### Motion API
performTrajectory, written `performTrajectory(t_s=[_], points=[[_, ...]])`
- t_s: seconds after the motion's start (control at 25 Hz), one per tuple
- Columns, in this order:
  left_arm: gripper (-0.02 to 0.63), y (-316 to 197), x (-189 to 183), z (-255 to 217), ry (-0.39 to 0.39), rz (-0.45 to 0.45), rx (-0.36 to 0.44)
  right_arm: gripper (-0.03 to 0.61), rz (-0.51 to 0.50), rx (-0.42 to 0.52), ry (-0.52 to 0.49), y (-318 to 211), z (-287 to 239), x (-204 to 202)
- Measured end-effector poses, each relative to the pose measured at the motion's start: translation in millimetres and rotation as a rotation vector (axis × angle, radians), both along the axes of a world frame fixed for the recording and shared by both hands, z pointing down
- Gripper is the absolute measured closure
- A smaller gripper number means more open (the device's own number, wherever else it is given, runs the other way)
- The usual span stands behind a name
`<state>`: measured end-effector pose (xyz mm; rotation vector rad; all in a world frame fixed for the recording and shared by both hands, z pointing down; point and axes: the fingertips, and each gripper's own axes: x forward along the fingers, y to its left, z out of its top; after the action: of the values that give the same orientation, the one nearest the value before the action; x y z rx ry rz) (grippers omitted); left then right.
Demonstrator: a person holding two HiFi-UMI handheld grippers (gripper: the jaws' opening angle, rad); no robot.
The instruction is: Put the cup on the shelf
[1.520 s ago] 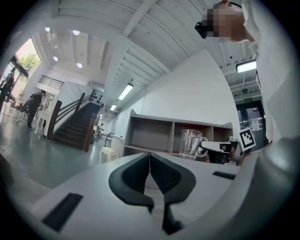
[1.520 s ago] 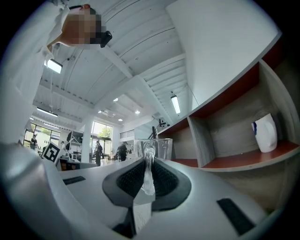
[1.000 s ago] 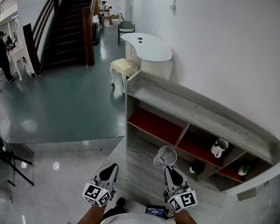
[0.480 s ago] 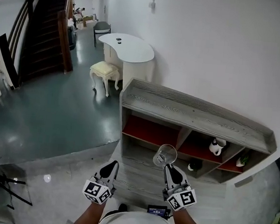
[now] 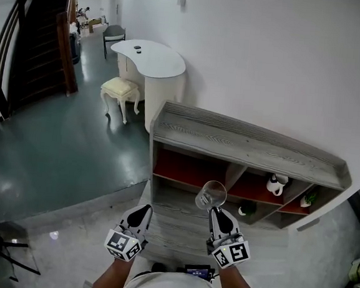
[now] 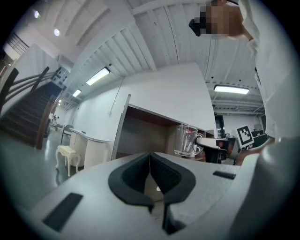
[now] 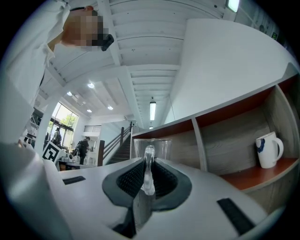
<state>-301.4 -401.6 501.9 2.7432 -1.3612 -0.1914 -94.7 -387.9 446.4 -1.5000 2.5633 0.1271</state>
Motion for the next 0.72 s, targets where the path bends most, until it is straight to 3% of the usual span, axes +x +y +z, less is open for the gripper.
performTrajectory(t_s=[0.72], points=[[0.603, -39.8, 10.3, 17.5, -0.023, 0.006, -0.044, 0.531, 0.052, -0.012, -0.026, -74.3, 7.6, -2.6]])
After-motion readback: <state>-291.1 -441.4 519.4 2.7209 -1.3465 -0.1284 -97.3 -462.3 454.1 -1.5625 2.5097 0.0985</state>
